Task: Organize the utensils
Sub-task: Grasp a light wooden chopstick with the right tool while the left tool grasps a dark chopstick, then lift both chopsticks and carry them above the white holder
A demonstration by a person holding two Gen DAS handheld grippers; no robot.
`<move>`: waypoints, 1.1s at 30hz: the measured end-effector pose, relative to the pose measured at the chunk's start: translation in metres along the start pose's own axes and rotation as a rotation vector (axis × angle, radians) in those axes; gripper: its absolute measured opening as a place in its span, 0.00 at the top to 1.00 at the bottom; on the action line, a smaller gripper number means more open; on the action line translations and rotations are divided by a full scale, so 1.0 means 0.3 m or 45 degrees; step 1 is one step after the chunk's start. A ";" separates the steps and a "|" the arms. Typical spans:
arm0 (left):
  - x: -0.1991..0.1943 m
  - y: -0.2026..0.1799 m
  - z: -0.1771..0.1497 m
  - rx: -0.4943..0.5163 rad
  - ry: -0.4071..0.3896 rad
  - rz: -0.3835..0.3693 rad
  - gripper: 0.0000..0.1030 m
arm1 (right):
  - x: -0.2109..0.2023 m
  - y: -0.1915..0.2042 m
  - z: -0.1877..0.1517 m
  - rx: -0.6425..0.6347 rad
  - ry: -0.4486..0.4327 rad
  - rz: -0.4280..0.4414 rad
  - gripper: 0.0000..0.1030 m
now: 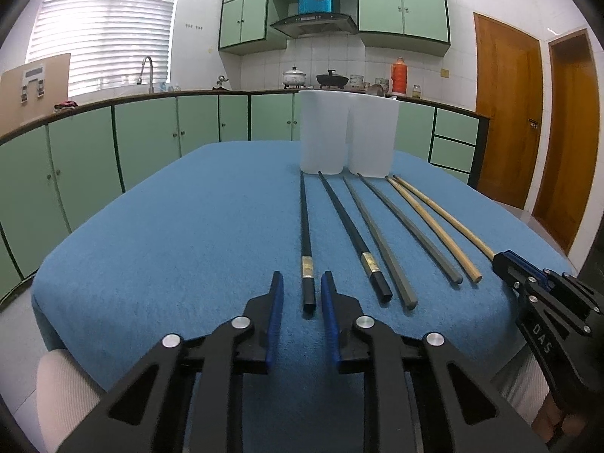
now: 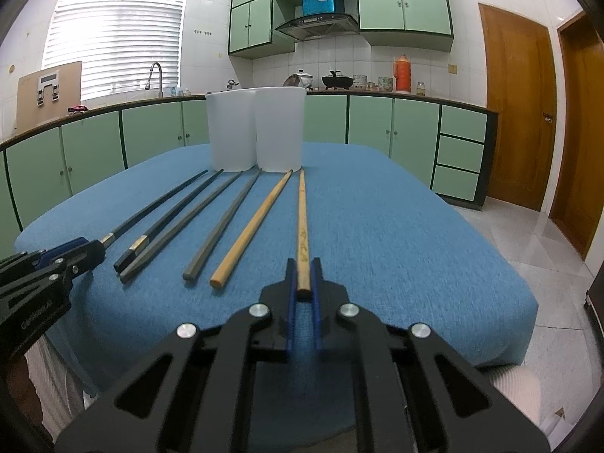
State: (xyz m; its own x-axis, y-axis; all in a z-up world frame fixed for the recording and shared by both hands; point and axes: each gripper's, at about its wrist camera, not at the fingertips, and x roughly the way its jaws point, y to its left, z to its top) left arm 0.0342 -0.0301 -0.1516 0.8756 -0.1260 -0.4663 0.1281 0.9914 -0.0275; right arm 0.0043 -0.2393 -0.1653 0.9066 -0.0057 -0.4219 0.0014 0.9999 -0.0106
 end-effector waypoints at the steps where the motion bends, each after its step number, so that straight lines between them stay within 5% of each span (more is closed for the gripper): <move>1: -0.002 -0.002 0.000 0.002 0.002 -0.006 0.90 | 0.001 -0.002 0.000 0.005 0.001 0.005 0.94; 8: -0.020 0.013 0.022 -0.019 0.022 -0.031 0.94 | -0.033 -0.010 0.030 -0.015 -0.026 0.009 0.94; 13: -0.093 0.025 0.085 -0.008 -0.057 -0.031 0.94 | -0.095 -0.013 0.100 -0.046 -0.108 0.019 0.94; 23: -0.240 0.053 0.283 0.002 -0.254 -0.047 0.94 | -0.196 -0.069 0.316 -0.036 -0.249 0.088 0.94; 33: -0.252 0.059 0.491 0.022 -0.311 -0.103 0.94 | -0.191 -0.135 0.558 0.011 -0.207 0.156 0.94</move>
State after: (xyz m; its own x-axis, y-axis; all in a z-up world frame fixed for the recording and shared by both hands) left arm 0.0389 -0.0083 0.0133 0.9484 -0.2118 -0.2361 0.2083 0.9773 -0.0398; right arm 0.0230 -0.2778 0.0110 0.9563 0.1168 -0.2680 -0.1100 0.9931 0.0403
